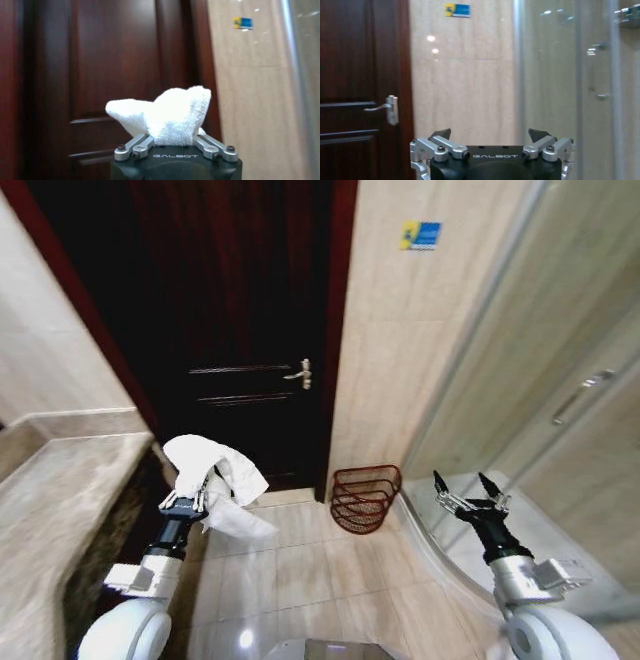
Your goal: Discard the used towel into the hamper.
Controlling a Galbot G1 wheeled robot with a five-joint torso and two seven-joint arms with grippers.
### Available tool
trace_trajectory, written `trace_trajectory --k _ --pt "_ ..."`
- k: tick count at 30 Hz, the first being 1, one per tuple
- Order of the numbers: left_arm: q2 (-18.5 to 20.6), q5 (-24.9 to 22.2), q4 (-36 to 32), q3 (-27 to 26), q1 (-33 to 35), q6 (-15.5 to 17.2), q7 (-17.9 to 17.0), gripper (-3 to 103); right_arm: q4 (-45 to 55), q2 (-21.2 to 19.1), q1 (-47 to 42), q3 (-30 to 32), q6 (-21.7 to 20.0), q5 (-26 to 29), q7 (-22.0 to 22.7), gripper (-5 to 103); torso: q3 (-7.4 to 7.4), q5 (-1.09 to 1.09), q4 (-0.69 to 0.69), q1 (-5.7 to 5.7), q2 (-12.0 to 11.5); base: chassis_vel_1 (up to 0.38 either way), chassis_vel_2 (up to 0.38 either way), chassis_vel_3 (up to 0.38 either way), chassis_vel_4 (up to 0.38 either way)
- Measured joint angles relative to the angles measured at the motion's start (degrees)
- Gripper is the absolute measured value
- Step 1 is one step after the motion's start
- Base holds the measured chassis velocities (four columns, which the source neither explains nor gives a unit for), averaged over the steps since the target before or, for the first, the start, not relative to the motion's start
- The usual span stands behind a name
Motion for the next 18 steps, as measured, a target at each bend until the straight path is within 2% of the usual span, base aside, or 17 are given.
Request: trace_trajectory --k 9,18 --pt "0.01 -0.13 0.75 -0.20 -0.14 -0.81 0.04 11 -0.78 0.36 0.59 0.22 0.63 -1.11 -1.34 100 -1.44 0.00 0.00 -1.23 -2.64 -0.144 -0.103 -0.107 -0.130" --pt "-0.32 -0.07 1.32 0.07 -0.24 -1.31 0.04 11 -0.87 0.36 0.11 0.26 0.91 -1.27 -1.17 100 -2.58 0.00 0.00 -2.15 -4.78 -0.219 -0.029 -0.032 -0.234"
